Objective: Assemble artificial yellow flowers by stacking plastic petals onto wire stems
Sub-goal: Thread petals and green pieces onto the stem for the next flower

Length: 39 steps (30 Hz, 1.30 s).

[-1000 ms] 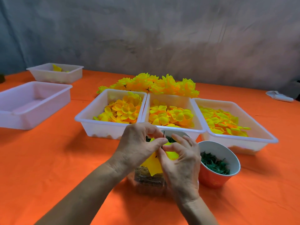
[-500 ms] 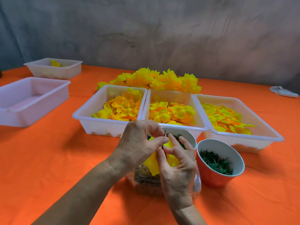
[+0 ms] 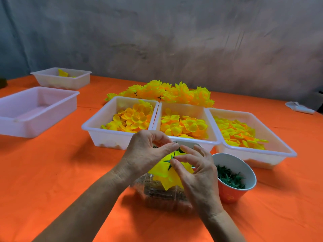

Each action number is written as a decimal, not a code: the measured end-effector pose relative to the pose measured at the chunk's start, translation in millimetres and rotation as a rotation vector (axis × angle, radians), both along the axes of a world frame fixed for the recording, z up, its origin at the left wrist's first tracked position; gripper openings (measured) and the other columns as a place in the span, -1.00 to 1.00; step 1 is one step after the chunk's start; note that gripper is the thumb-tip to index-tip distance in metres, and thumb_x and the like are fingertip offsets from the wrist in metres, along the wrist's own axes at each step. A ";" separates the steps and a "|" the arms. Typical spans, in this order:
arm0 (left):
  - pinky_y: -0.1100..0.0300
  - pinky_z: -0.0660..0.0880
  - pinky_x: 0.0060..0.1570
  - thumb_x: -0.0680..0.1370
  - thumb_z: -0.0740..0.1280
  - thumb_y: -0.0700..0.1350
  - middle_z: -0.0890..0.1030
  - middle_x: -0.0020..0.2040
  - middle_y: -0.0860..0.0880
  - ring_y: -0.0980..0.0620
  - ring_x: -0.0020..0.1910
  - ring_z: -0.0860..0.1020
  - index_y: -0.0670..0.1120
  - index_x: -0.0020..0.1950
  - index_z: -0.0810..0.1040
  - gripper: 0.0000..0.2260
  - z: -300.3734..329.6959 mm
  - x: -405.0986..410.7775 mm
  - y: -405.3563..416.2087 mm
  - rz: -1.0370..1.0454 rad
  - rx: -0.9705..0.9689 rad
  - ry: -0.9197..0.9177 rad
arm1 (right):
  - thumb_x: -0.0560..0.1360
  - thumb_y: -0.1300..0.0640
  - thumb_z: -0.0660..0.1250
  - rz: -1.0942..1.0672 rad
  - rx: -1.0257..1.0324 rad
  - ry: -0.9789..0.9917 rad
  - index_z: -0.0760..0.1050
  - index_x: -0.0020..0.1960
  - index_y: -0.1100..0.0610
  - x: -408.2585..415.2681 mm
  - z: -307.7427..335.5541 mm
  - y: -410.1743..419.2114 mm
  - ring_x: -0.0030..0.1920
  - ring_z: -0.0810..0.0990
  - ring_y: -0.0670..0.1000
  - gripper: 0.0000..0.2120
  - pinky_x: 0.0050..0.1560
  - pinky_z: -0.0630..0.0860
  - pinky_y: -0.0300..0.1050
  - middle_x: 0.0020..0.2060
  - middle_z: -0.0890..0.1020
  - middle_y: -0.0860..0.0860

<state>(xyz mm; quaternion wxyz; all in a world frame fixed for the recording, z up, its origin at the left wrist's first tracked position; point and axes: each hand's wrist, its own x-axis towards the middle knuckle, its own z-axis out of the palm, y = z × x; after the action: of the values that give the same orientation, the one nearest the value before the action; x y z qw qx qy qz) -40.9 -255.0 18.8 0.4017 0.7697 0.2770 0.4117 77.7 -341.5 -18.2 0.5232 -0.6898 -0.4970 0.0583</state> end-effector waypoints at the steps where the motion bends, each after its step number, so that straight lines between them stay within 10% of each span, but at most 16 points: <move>1: 0.37 0.46 -0.28 0.35 0.46 0.07 0.66 -0.29 -0.01 0.19 -0.29 0.57 -0.03 -0.27 0.65 -0.83 0.2 -1.3 0.6 0.002 -0.009 -0.006 | 0.35 0.10 0.51 0.005 -0.006 0.003 0.68 -0.18 -0.02 0.2 0.5 0.5 0.28 0.33 -0.13 -0.94 0.26 0.38 0.06 0.13 0.62 -0.13; 8: -0.05 0.52 -0.16 0.44 0.43 0.00 0.65 -0.26 -0.18 -0.04 -0.28 0.58 -0.13 -0.20 0.66 -0.80 -3.2 -7.4 5.9 0.027 -0.049 0.003 | 0.34 0.14 0.52 0.023 0.009 -0.004 0.67 -0.22 0.00 0.3 8.2 2.9 0.30 0.37 -0.05 -0.93 0.33 0.27 -0.09 0.07 0.61 -0.13; 21: 0.09 0.50 -0.15 0.36 0.36 0.15 0.65 -0.33 -0.05 0.04 -0.30 0.56 -0.06 -0.32 0.64 -0.72 4.6 -15.3 19.9 0.112 -0.090 -0.182 | 0.34 0.18 0.51 0.109 0.137 0.093 0.65 -0.28 0.01 5.2 60.5 14.4 0.13 0.57 0.00 -0.90 0.20 0.44 0.07 -0.07 0.68 -0.08; 28: 0.36 0.47 -0.25 0.47 0.40 -0.07 0.63 -0.35 0.03 0.19 -0.34 0.52 -0.04 -0.27 0.63 -0.87 5.9 -7.6 30.1 0.147 -0.102 -0.221 | 0.38 0.25 0.42 0.176 0.300 0.777 0.62 -0.24 0.13 36.4 79.9 28.3 -0.28 0.63 -0.09 -0.95 -0.33 0.53 -0.31 -0.30 0.69 -0.01; 31: 0.41 0.45 -0.27 0.44 0.42 -0.03 0.62 -0.36 0.14 0.24 -0.34 0.51 0.01 -0.21 0.62 -0.94 11.3 1.6 31.1 0.121 -0.114 -0.198 | 0.56 0.19 0.21 0.058 0.257 1.247 0.46 -0.21 0.10 55.5 73.1 46.0 -0.15 0.52 0.01 -0.83 -0.45 0.50 -0.23 -0.20 0.56 0.00; 39: 0.21 0.50 -0.05 0.21 0.39 0.21 0.62 0.08 -0.05 0.07 -0.01 0.61 -0.08 0.26 0.49 -0.31 32.8 48.6 32.5 -0.092 -0.374 -0.084 | 0.51 0.16 0.16 0.332 0.225 1.795 0.55 -0.14 0.15 59.1 52.6 60.0 -0.22 0.54 0.08 -0.80 -0.15 0.36 -0.06 -0.32 0.67 0.15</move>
<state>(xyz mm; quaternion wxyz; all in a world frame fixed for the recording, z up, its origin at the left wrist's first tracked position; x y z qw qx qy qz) 7.7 -222.5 51.6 0.5672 0.6756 0.2965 0.3660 136.8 -281.5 34.4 0.7616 -0.2504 0.0001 0.5977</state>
